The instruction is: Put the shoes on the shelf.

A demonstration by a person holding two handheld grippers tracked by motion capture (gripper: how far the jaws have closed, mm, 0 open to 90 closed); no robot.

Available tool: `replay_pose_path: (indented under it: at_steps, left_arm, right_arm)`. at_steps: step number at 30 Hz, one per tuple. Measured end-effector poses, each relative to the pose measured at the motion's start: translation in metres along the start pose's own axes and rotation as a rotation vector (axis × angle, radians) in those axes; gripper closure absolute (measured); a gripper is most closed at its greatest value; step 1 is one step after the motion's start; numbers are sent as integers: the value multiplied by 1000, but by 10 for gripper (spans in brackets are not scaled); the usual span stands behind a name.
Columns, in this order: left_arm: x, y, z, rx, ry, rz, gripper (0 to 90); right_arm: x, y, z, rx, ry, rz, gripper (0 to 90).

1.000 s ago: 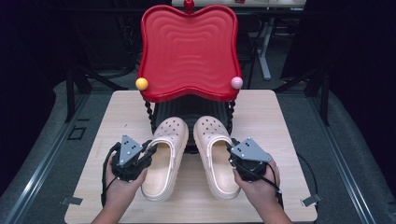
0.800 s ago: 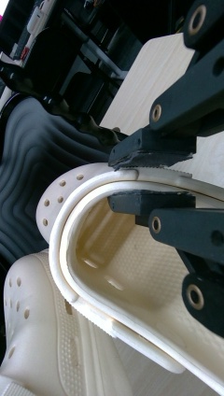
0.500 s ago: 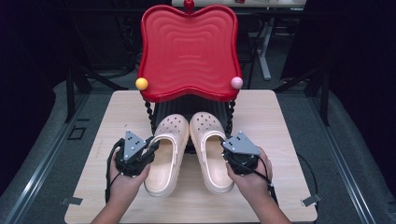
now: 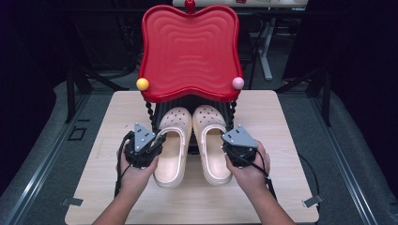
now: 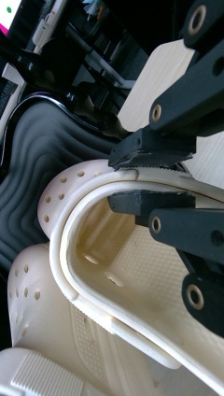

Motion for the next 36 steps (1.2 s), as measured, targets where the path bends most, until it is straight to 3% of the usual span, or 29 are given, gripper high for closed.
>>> replay_pose_path:
  at_steps: [6,8,15,23,30,36]
  left_arm:
    - [3,-1,13,8,2,-6,755]
    - [5,-2,16,23,13,10,755]
    - [6,-13,30,30,28,-25,751]
    - [8,-15,39,60,51,-16,747]
    - [16,-19,47,72,36,-26,747]
    - [19,-21,53,101,43,4,744]
  right_arm:
    - [1,0,15,-26,0,-10,766]
    - [2,1,18,-34,7,-15,766]
    - [5,5,30,-42,25,-1,765]
    - [8,1,40,-62,27,-6,761]
    - [16,-1,52,-75,36,-32,757]
    - [20,2,56,-62,40,-7,747]
Point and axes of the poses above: each handheld gripper's, and its own axes: z roughly forward along the jaws, x roughly out of its top, y roughly to its right, the point moved 7 cm from there along z, roughly forward along the jaws, and after that the axes turned 2 degrees about -y, right-handed, at the moved point
